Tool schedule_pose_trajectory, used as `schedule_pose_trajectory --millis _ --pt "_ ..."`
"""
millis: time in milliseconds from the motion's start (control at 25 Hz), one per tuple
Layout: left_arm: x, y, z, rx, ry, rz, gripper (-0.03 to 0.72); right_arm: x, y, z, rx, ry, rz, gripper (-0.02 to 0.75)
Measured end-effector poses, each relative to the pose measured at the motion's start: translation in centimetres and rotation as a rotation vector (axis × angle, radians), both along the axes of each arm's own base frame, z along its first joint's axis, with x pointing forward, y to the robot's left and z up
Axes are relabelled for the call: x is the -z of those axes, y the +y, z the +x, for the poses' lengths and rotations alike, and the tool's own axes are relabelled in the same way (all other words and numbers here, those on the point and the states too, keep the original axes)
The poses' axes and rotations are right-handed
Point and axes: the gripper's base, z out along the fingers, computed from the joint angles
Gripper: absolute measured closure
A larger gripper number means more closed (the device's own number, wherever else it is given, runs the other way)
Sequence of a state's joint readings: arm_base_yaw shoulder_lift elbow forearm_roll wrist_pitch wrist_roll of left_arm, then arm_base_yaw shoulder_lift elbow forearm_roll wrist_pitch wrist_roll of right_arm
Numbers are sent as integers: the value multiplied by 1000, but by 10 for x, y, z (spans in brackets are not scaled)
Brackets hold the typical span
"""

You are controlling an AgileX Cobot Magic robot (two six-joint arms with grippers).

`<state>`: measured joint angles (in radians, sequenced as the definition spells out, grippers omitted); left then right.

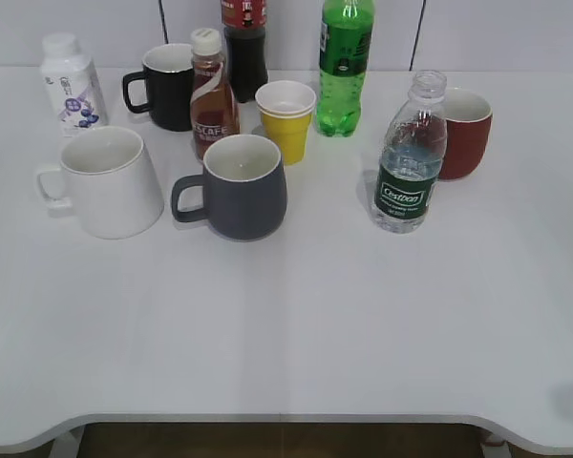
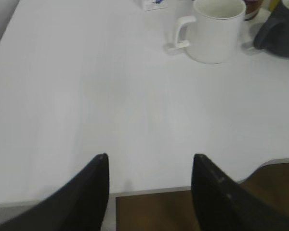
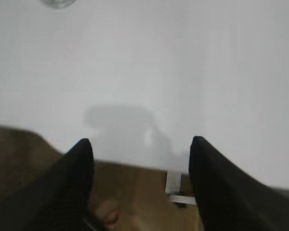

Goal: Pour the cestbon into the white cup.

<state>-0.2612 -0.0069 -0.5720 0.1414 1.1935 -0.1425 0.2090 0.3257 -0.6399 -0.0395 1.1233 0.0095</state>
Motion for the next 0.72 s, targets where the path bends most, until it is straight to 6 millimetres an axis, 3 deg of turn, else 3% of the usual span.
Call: schedule_pose_trajectory --millis 160,280,440,720 --pt "-1 -4 2 26 -31 -30 273 15 -5 -34 -8 -61 34 267" --pt "2 -6 8 38 -58 -36 273 27 -7 -47 -28 -141 53 267" --pt "2 -7 9 41 -66 -38 273 29 -6 -43 -34 -243 66 267" --pt "2 -7 10 42 -70 -38 280 28 -5 -37 -34 -244 65 267"
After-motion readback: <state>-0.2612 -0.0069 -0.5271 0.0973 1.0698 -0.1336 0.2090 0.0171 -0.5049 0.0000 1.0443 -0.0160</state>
